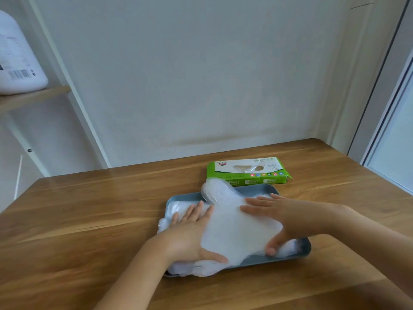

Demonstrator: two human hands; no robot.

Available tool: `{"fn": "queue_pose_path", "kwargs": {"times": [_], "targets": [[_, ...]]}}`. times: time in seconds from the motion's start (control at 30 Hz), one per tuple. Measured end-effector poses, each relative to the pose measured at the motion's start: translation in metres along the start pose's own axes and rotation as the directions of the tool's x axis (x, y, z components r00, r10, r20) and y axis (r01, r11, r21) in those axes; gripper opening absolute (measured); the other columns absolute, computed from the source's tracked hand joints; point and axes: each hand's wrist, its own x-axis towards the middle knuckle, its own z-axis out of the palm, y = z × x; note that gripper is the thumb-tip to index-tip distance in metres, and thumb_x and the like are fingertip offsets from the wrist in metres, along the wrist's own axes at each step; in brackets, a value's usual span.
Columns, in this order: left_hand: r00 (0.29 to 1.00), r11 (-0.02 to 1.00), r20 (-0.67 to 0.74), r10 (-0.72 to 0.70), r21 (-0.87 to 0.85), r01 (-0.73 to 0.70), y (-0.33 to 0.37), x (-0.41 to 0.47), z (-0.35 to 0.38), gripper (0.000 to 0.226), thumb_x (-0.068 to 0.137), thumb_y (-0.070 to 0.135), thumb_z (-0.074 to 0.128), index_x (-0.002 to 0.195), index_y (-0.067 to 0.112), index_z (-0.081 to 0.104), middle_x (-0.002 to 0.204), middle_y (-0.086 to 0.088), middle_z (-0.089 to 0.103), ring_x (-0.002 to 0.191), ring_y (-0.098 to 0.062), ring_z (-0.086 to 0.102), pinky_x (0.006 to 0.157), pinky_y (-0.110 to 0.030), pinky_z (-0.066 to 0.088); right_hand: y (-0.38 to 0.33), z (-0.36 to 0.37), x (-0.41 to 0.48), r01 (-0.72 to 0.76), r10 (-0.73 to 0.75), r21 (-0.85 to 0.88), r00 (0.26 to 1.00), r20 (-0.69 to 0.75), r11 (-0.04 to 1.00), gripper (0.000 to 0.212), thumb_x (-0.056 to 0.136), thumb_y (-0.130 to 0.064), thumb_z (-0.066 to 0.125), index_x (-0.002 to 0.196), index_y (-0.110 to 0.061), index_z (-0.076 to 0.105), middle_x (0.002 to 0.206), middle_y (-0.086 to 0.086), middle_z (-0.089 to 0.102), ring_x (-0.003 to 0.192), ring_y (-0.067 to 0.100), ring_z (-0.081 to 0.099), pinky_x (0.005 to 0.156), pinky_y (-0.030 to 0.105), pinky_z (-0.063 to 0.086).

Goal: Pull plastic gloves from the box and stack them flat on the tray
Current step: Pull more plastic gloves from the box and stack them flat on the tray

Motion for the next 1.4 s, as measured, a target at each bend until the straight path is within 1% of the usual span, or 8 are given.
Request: {"fn": "queue_pose_path", "kwargs": {"times": [0.17,0.33,0.43,0.57,0.7,1.0,1.3,1.4], "targets": [[0.999,1.0,0.033,-0.007,-0.018,0.008,-0.019,-0.007,-0.016,0.105,0.083,0.047,0.069,0.153,0.034,-0.009,0.16,0.008,-0.018,0.148,-0.012,-0.012,0.121,-0.036,0.006,0.016,-0.014,0.001,-0.054,0.052,0.023,0.997,0.055,0.998,0.103,0.067,-0.065,0.071,0.147,-0.051,0.007,0.156,-0.027,0.003,0.144,0.009,0.011,0.117,0.043,0.014],[0.968,0.976,-0.25,0.004,-0.212,-0.059,-0.015,-0.007,-0.05,0.067,0.08,0.053,0.069,0.139,0.031,0.046,0.128,0.025,0.044,0.13,-0.004,0.042,0.095,-0.015,0.033,0.035,-0.035,0.03,0.045,0.086,0.263,0.882,-0.464,0.964,0.029,0.084,-0.051,0.063,0.108,-0.037,0.066,0.11,-0.02,0.063,0.089,-0.011,0.053,0.08,0.008,0.04],[0.922,0.936,-0.382,-0.057,-0.342,-0.083,-0.02,0.016,-0.064,0.051,0.084,0.053,0.064,0.13,0.033,0.055,0.126,0.023,0.052,0.124,-0.002,0.048,0.099,-0.022,0.039,0.052,-0.043,0.062,-0.032,0.192,0.268,0.782,-0.593,0.963,0.017,0.094,-0.031,0.056,0.102,-0.027,0.07,0.108,-0.007,0.059,0.09,0.005,0.051,0.074,0.02,0.037],[0.924,0.892,-0.373,-0.084,-0.441,-0.097,-0.033,0.056,-0.076,0.036,0.088,0.047,0.063,0.123,0.037,0.058,0.13,0.017,0.056,0.118,-0.002,0.053,0.098,-0.026,0.041,0.067,-0.043,0.102,-0.185,0.304,0.284,0.832,-0.464,0.941,0.025,0.096,-0.033,0.048,0.109,-0.028,0.068,0.116,0.004,0.045,0.115,0.026,0.041,0.094,0.035,0.036],[0.93,0.831,-0.351,-0.11,-0.546,-0.108,-0.046,0.091,-0.076,0.032,0.092,0.035,0.063,0.124,0.034,0.058,0.132,0.009,0.059,0.113,-0.006,0.059,0.106,-0.034,0.042,0.07,-0.046,0.118,-0.119,0.232,0.271,0.869,-0.437,0.955,0.032,0.098,-0.041,0.045,0.125,-0.037,0.061,0.119,0.001,0.041,0.118,0.022,0.035,0.099,0.033,0.031],[0.923,0.785,-0.365,-0.121,-0.604,-0.136,-0.064,0.124,-0.06,0.055,0.094,0.03,0.06,0.144,0.038,0.038,0.14,0.015,0.047,0.119,-0.006,0.048,0.098,-0.023,0.037,0.065,-0.057,0.149,0.06,0.044,0.203,0.88,-0.472,0.977,0.034,0.091,-0.053,0.049,0.119,-0.042,0.064,0.112,-0.002,0.043,0.115,0.018,0.033,0.101,0.038,0.036],[0.924,0.83,-0.382,-0.021,-0.522,-0.197,-0.065,0.132,-0.053,0.059,0.08,0.049,0.07,0.118,0.075,0.033,0.159,0.01,0.016,0.147,-0.007,0.009,0.121,-0.04,0.014,0.055,-0.063,0.151,0.129,-0.022,0.213,0.896,-0.443,0.968,0.018,0.094,-0.024,0.05,0.095,-0.023,0.068,0.103,-0.008,0.041,0.105,0.013,0.03,0.102,0.038,0.033],[0.926,0.85,-0.375,-0.04,-0.5,-0.166,-0.063,0.134,-0.053,0.066,0.07,0.065,0.066,0.128,0.069,0.035,0.16,0.013,0.015,0.148,-0.012,0.008,0.121,-0.042,0.011,0.056,-0.063,0.15,0.137,-0.021,0.238,0.9,-0.435,0.962,0.018,0.091,-0.013,0.049,0.083,-0.024,0.06,0.1,-0.008,0.043,0.106,0.014,0.034,0.097,0.033,0.034]]}}
